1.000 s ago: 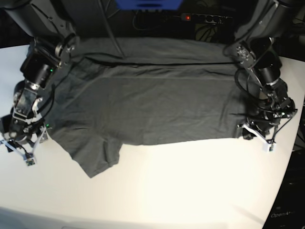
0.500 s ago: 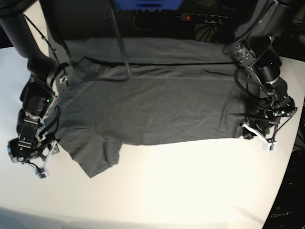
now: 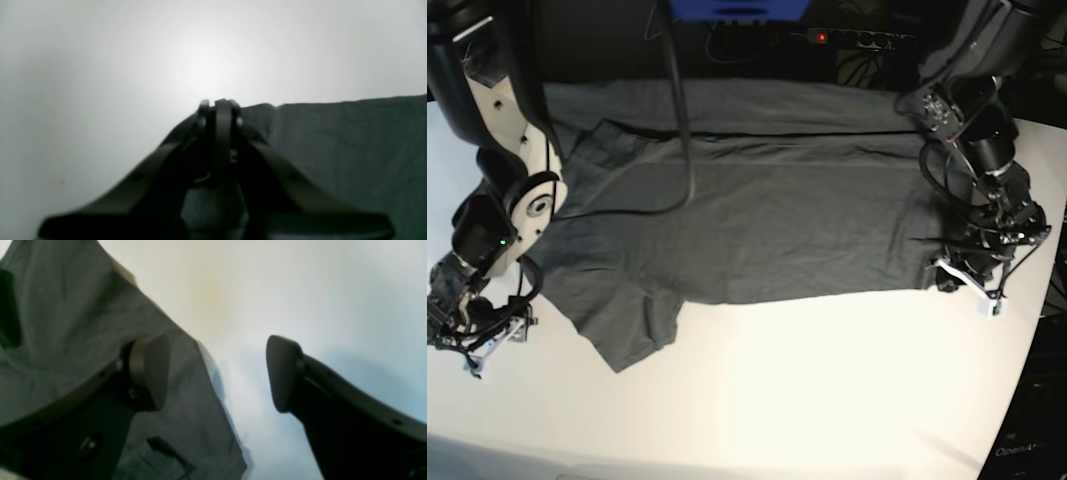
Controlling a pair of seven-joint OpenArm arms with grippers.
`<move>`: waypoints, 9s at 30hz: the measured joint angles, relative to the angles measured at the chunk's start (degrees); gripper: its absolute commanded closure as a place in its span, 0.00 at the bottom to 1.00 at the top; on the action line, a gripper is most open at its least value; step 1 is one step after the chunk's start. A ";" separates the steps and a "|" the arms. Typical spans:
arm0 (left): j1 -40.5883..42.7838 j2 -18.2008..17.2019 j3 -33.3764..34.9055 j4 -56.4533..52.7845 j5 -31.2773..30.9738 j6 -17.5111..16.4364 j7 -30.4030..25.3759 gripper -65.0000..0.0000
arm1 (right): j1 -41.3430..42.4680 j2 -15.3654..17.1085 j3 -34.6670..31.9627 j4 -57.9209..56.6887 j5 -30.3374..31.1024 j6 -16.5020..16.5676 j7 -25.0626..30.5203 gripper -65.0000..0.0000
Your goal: Fold the T-shirt properly
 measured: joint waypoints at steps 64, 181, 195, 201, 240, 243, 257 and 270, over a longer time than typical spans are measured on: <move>1.27 0.09 -0.11 0.28 -1.11 -0.42 -1.14 0.97 | -10.54 -2.56 -7.78 7.74 0.46 0.20 1.51 1.00; 22.23 9.29 8.41 52.83 -8.63 1.07 51.74 0.97 | -53.66 -9.22 -21.81 59.78 -9.01 0.63 -0.42 1.00; 25.00 6.91 10.36 52.48 -15.19 1.07 52.13 0.97 | -51.41 -16.94 -22.29 59.82 -24.87 0.63 -0.07 1.00; 25.53 6.27 12.31 52.48 -15.39 1.07 51.78 0.97 | -52.06 -17.18 -21.73 59.82 -26.36 0.63 -0.39 1.00; 22.99 4.76 14.16 43.04 -15.45 1.05 49.13 0.97 | -50.77 -19.26 -26.21 59.82 -33.38 0.46 -7.50 1.00; 22.97 4.70 14.16 42.91 -15.45 1.05 48.68 0.97 | -50.75 -19.26 -26.88 59.82 -33.38 0.46 -8.04 1.00; 23.04 4.70 14.16 42.91 -15.43 1.05 48.04 0.97 | -50.77 -19.21 -31.17 59.82 -29.49 0.42 -15.26 1.00; 23.06 4.70 14.16 42.91 -15.43 1.05 48.00 0.97 | -52.89 -19.23 -31.06 59.84 -29.79 0.20 -18.21 1.00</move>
